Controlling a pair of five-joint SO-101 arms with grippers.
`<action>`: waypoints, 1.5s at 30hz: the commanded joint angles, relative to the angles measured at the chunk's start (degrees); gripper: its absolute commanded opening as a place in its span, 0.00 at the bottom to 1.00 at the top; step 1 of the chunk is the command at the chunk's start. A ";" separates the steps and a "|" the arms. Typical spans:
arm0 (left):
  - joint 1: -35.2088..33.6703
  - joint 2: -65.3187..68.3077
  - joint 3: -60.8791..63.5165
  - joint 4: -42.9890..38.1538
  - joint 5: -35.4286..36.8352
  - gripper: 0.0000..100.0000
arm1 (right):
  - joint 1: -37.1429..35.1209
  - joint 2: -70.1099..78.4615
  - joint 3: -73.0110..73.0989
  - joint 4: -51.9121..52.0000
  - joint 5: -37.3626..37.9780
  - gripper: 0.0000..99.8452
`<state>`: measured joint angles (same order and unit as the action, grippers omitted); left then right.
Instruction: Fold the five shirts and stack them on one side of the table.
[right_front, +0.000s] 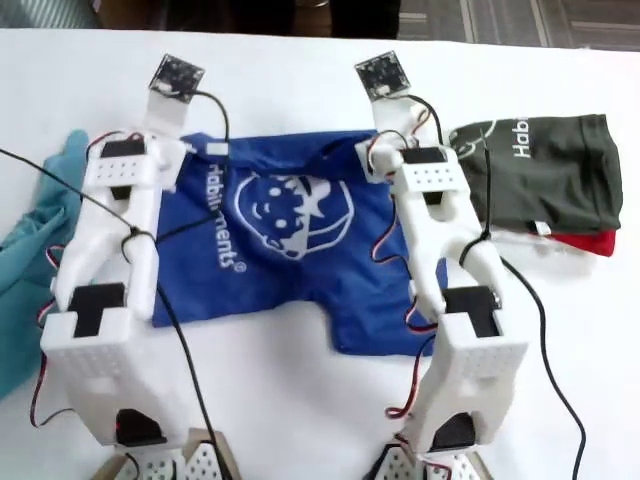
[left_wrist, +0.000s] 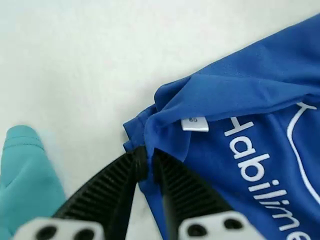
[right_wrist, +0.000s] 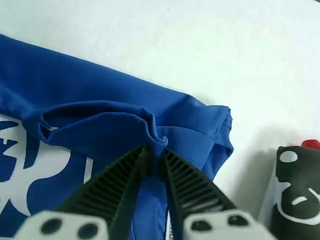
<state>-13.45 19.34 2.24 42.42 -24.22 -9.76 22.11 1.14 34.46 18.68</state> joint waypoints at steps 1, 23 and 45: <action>0.26 -0.18 -3.82 2.02 -0.26 0.03 | 0.40 -0.48 -0.53 -1.10 -0.09 0.02; -0.70 -0.70 -15.60 42.64 -6.07 0.03 | 2.68 -26.59 8.70 19.91 0.44 0.02; -2.11 -36.48 24.48 35.87 -9.05 0.03 | 2.86 -70.11 46.07 23.69 3.69 0.02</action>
<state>-15.12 -11.25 23.25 80.31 -32.84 -7.74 -41.89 46.33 56.26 22.02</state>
